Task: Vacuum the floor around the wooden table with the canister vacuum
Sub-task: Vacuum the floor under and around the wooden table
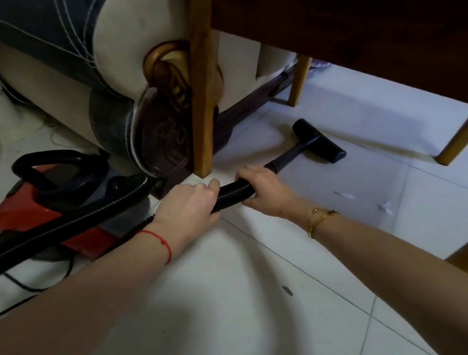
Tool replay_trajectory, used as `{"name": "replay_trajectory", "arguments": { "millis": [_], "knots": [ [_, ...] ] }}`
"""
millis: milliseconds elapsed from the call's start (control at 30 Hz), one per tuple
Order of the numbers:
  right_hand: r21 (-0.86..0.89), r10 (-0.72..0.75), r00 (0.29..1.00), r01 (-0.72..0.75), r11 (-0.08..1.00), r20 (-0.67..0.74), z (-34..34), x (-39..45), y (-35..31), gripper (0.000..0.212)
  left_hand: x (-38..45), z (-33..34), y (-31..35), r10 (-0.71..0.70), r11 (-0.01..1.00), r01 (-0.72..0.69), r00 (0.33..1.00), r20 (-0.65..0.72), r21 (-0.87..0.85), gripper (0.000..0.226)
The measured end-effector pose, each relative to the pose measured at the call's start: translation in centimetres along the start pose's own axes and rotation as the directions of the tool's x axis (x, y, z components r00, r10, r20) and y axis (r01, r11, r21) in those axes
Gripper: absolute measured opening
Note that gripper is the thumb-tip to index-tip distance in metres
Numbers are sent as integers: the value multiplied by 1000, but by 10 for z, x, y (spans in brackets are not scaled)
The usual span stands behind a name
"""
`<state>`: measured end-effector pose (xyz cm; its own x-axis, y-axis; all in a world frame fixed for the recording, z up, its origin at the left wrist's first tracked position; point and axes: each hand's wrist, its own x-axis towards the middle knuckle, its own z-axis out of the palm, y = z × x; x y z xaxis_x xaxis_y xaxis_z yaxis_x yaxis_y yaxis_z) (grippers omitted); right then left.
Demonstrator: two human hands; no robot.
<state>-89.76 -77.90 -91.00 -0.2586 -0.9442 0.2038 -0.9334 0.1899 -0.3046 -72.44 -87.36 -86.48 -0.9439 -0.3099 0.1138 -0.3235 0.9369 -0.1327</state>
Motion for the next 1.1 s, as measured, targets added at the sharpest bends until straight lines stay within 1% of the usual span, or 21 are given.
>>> {"name": "replay_trajectory", "arguments": {
  "millis": [167,267,467,600,667,867,967,1100],
  "knots": [
    [-38,83,997,-83,996,3,2,9,50,24,54,22,19,5,1000,-5,1000,24,6,28],
    [-56,135,991,-134,989,17,3,11,77,27,82,32,31,35,999,-35,999,37,11,28],
    [-66,215,976,-213,975,34,-3,8,124,25,129,49,56,63,998,-62,996,56,-10,25],
    [-90,280,958,-274,958,62,-9,6,144,26,149,56,72,83,996,-82,996,32,-17,27],
    [-102,293,955,-286,953,55,-12,4,150,25,155,57,77,90,996,-90,996,14,-11,26],
    [-107,264,964,-262,959,10,-13,2,142,22,148,51,74,78,997,-78,997,-2,-9,25],
    [-106,201,979,-202,974,-20,-11,3,123,20,131,45,61,74,997,-74,997,-1,-4,24],
    [-145,159,987,-160,976,-18,-6,7,86,23,96,39,41,43,999,-44,999,-8,-7,24]
  ]
}}
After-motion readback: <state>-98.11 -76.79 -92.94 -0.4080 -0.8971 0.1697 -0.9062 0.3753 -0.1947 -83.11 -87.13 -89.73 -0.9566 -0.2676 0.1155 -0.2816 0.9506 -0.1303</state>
